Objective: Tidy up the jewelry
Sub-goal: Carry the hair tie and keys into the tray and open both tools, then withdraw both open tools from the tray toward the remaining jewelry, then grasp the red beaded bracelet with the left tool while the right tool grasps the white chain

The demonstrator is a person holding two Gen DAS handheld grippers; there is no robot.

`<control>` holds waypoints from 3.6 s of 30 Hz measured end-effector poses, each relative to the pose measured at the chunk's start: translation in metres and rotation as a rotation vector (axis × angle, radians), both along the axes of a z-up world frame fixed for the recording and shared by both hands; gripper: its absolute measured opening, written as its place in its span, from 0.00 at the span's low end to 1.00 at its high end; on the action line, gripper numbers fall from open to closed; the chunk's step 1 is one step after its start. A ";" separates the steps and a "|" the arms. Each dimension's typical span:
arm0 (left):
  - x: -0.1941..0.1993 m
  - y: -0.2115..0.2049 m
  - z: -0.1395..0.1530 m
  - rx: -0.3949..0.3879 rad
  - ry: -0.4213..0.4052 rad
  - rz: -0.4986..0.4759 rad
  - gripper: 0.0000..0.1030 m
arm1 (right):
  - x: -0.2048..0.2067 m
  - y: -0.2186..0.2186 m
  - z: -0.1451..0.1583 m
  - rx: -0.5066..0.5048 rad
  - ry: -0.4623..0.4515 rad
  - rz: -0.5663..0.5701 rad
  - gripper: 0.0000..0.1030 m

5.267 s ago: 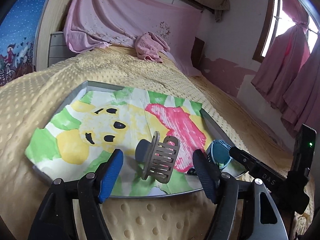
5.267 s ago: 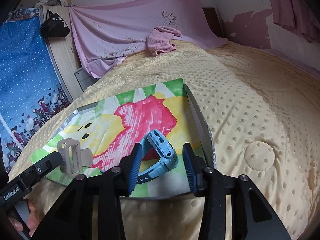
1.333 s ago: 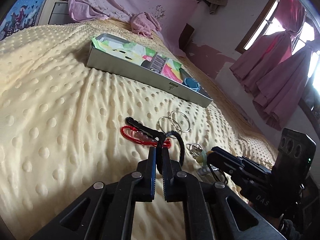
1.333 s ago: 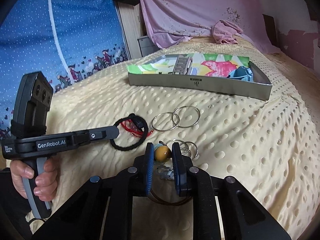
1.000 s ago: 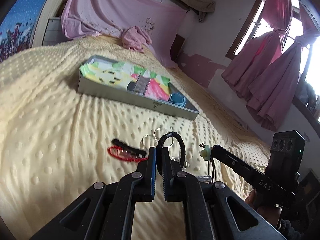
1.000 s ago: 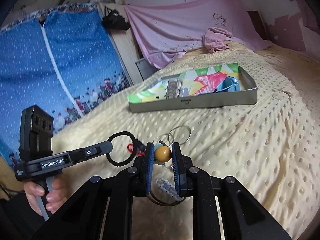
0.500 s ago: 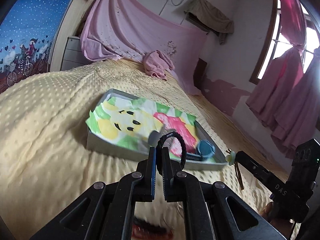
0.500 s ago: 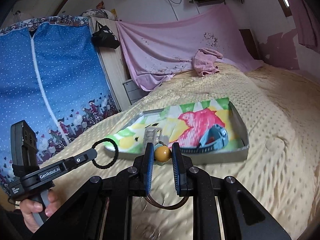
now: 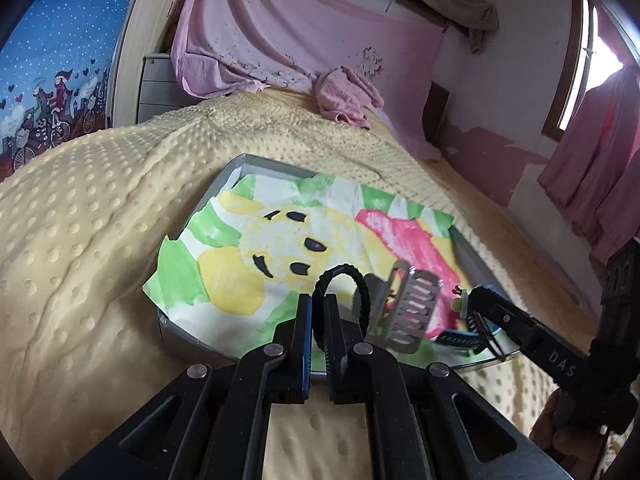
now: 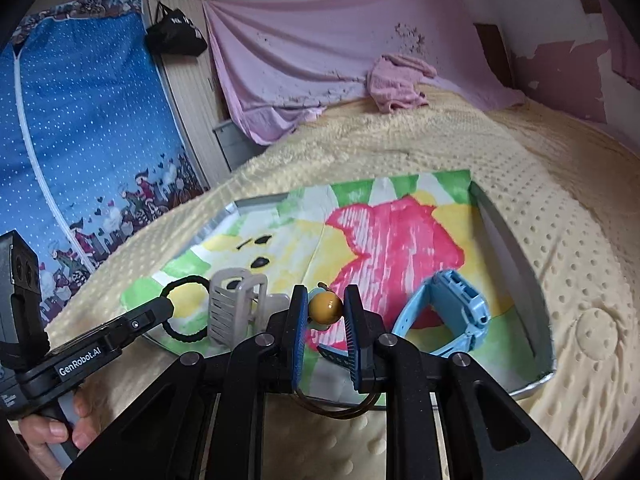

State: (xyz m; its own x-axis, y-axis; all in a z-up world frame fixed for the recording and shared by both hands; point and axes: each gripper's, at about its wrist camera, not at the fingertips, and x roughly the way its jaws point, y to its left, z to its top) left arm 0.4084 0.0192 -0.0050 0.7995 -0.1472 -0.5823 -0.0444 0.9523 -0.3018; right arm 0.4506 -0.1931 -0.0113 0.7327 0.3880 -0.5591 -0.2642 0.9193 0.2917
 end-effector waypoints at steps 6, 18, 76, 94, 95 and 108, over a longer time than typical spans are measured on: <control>-0.002 0.001 -0.003 0.028 0.010 -0.013 0.06 | 0.009 0.008 -0.019 -0.031 0.058 0.013 0.16; -0.027 -0.006 0.007 0.061 -0.091 -0.009 0.66 | -0.008 -0.005 -0.012 0.004 0.024 -0.008 0.33; -0.187 0.000 -0.017 0.155 -0.054 -0.086 1.00 | -0.232 -0.044 0.002 -0.160 -0.068 0.012 0.94; -0.159 -0.013 -0.027 0.160 0.055 -0.179 1.00 | -0.216 -0.012 -0.025 -0.248 0.072 0.130 0.75; -0.157 -0.014 -0.027 0.156 0.056 -0.186 1.00 | -0.215 -0.010 -0.026 -0.252 0.080 0.136 0.73; -0.132 -0.013 -0.037 0.051 0.099 -0.237 0.60 | -0.213 -0.005 -0.028 -0.229 0.092 0.164 0.54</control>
State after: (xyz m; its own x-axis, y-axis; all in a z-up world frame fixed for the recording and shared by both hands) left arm 0.2766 0.0064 -0.0422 0.6850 -0.2919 -0.6675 0.1544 0.9536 -0.2586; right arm 0.2373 -0.1982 -0.0397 0.6127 0.3532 -0.7070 -0.3970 0.9111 0.1111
